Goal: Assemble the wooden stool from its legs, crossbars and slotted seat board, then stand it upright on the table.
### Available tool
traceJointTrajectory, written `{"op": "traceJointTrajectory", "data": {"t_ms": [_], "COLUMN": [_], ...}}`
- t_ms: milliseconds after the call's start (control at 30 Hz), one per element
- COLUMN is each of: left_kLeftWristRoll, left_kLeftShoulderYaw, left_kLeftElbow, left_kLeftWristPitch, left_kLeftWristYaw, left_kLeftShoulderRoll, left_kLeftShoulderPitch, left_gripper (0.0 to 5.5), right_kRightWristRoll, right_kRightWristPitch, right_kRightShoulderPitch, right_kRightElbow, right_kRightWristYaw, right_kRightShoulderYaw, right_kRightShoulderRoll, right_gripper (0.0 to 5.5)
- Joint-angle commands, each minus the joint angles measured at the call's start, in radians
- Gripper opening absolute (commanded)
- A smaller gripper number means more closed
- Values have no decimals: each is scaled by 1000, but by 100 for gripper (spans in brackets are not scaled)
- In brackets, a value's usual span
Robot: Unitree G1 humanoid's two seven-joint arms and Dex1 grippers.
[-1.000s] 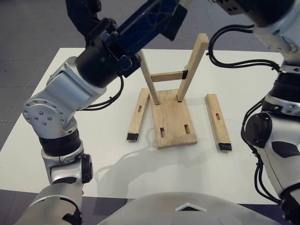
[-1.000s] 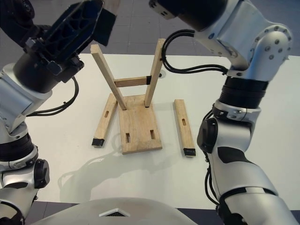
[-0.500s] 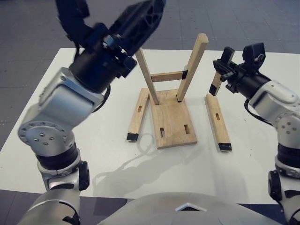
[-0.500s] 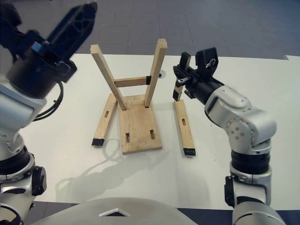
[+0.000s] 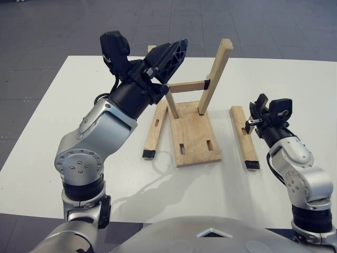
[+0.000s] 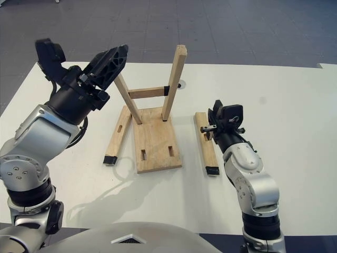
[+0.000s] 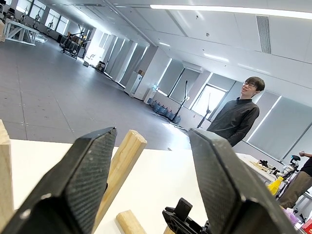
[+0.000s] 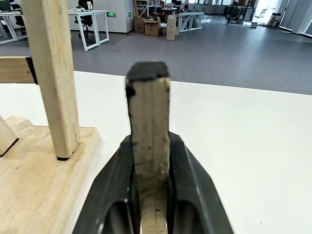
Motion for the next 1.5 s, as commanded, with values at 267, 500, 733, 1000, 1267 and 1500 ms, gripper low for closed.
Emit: {"op": "traceJointTrajectory", "data": {"t_ms": [267, 500, 733, 1000, 1267, 1500], "left_kLeftWristRoll": [20, 18, 14, 29, 56, 56], "left_kLeftShoulderYaw": [-7, -6, -9, -8, -13, -16], "left_kLeftElbow": [15, 16, 17, 20, 29, 34], "left_kLeftWristPitch": [12, 15, 19, 19, 20, 27], "left_kLeftWristYaw": [4, 9, 12, -2, -25, -31], "left_kLeftShoulderRoll": [-5, -4, -5, -7, -18, -20], "left_kLeftShoulderPitch": [-12, -18, -22, -16, -15, -23], "left_gripper": [274, 274, 274, 274, 274, 274], "right_kRightWristRoll": [-89, -141, -204, -205, -148, -163], "right_kRightWristPitch": [-133, -146, -134, -109, -59, -101], "right_kRightShoulderPitch": [-17, -44, -12, -88, -74, -15], "right_kRightElbow": [152, 158, 181, 157, 79, 134], "right_kRightWristYaw": [71, 50, -1, 7, 44, 70], "right_kRightShoulderYaw": [-18, -36, -46, -88, -85, -77], "right_kRightShoulderRoll": [55, 69, 111, 110, 162, 177], "right_gripper": [40, 40, 40, 40, 40, 40]}}
